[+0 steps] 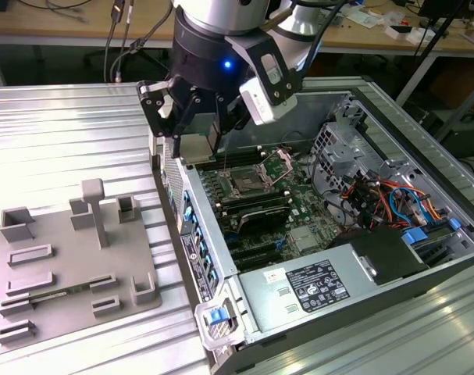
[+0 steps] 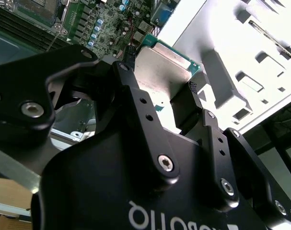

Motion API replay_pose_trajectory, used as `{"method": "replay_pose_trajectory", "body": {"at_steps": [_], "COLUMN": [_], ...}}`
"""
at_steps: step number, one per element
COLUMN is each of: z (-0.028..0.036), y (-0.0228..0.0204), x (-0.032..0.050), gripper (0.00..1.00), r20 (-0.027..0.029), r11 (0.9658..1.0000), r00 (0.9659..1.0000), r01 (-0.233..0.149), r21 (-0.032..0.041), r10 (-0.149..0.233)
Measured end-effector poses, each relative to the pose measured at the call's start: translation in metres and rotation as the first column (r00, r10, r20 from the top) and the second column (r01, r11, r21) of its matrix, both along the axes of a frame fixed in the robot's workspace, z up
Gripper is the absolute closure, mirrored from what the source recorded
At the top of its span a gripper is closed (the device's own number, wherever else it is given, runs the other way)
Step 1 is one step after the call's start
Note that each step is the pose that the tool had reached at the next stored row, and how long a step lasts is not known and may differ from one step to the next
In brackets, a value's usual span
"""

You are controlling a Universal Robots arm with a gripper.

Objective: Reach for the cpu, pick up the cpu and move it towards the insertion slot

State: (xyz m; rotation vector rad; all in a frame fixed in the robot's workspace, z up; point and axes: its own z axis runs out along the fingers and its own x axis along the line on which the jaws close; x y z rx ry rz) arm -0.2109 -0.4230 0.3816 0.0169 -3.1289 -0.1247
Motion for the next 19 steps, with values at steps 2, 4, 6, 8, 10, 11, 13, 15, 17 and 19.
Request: {"method": "replay_pose_trajectory", "body": {"at_steps": [2, 4, 6, 8, 10, 11, 13, 15, 17, 19], "z": [-0.0004, -0.0009, -0.0011, -0.0014, -0.0017, -0.0017, -0.0019, -0.002, -0.0021, -0.0023], "y": [0.0013, 0.0031, 0.0045, 0.006, 0.0067, 0.0069, 0.0076, 0.0084, 0.0091, 0.0101], "x": [0.0023, 0.0056, 0.0077, 0.0103, 0.0121, 0.0126, 0.014, 0.0154, 0.0167, 0.0182], "gripper": [0.45, 0.45, 0.45, 0.45, 0.45, 0.45, 0.45, 0.45, 0.45, 0.45], "r20": [0.0, 0.0, 0.0, 0.0, 0.0, 0.0, 0.0, -0.0001, 0.0, 0.0], "r11": [1.0, 1.0, 1.0, 1.0, 1.0, 1.0, 1.0, 1.0, 1.0, 1.0], "r00": [1.0, 1.0, 1.0, 1.0, 1.0, 1.0, 1.0, 1.0, 1.0, 1.0], "r01": [0.0, 0.0, 0.0, 0.0, 0.0, 0.0, 0.0, 0.0, 0.0, 0.0], "r21": [-0.0002, -0.0004, -0.0006, -0.0011, -0.0012, -0.0012, -0.0015, -0.002, -0.0026, -0.0034], "r10": [0.0, 0.0, 0.0, 0.0, 0.0, 0.0, 0.0, 0.0, 0.0, 0.0]}}
